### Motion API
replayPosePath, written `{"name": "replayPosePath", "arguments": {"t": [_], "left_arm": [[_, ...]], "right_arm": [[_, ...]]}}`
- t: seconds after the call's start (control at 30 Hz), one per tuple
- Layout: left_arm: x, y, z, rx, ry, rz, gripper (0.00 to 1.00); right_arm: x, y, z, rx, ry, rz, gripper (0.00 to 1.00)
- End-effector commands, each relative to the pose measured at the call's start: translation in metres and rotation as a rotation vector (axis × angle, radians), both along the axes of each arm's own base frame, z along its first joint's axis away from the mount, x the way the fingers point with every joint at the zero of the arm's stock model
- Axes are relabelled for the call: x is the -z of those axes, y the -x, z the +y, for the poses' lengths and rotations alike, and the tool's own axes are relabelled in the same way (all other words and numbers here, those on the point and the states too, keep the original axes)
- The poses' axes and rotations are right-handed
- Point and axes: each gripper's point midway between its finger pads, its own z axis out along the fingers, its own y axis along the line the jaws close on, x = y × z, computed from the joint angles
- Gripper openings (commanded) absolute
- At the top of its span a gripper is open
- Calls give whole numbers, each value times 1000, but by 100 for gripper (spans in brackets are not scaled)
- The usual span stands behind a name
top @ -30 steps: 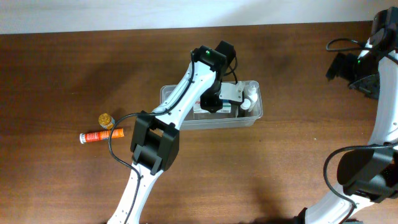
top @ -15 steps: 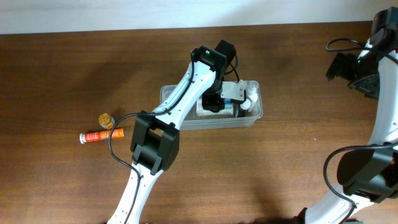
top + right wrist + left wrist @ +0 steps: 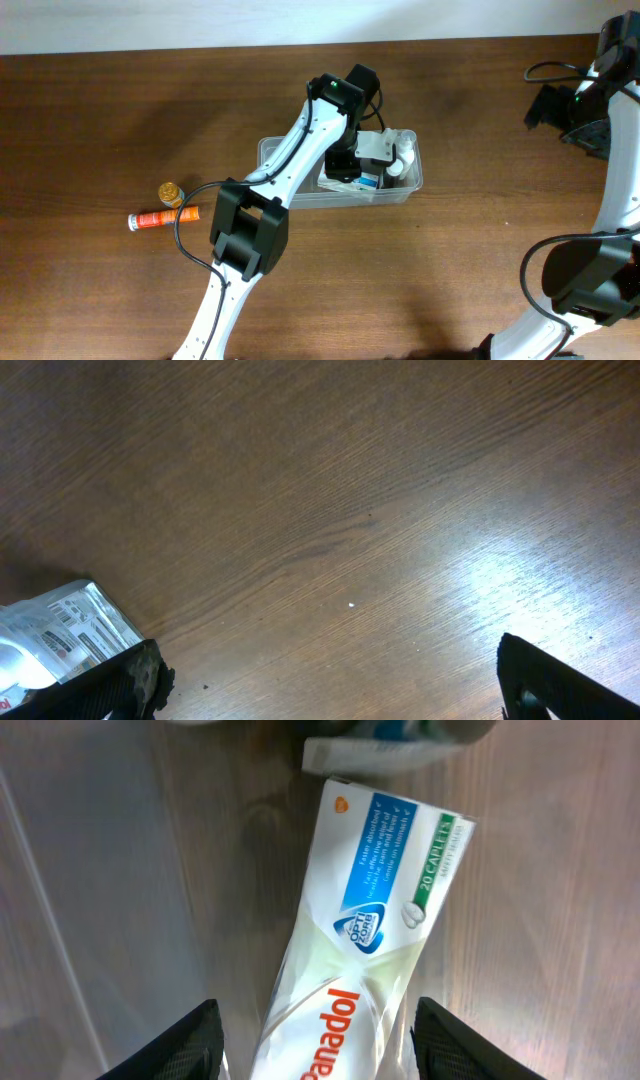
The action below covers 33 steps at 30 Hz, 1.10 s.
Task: Pack container
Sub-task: 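Lower the Panadol box into the container's front and open the left gripper, then withdraw the left gripper to the orange vitamin tube on the left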
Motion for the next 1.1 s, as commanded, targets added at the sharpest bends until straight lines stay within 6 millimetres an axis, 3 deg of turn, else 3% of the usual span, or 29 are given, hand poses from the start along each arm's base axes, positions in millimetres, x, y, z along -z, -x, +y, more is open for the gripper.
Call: {"name": "replayPosePath", "arguments": {"t": [0.0, 0.17, 0.43, 0.57, 0.9, 1.07], "left_arm": [[2, -6, 9, -59, -65, -32, 62], [-21, -10, 11, -108, -59, -69, 61], [-74, -16, 7, -266, 25, -141, 63], [-105, -13, 16, -385, 50, -166, 66], [-182, -16, 99, -826, 125, -195, 74], [-220, -15, 171, -1130, 175, -206, 81]], "right_arm": [[1, -1, 1, 9, -4, -3, 99], [1, -1, 1, 9, -4, -3, 98], [1, -1, 1, 9, -4, -3, 98], [1, -1, 1, 9, -3, -3, 98], [1, -1, 1, 9, -3, -3, 98], [1, -1, 1, 9, -4, -3, 98]]}}
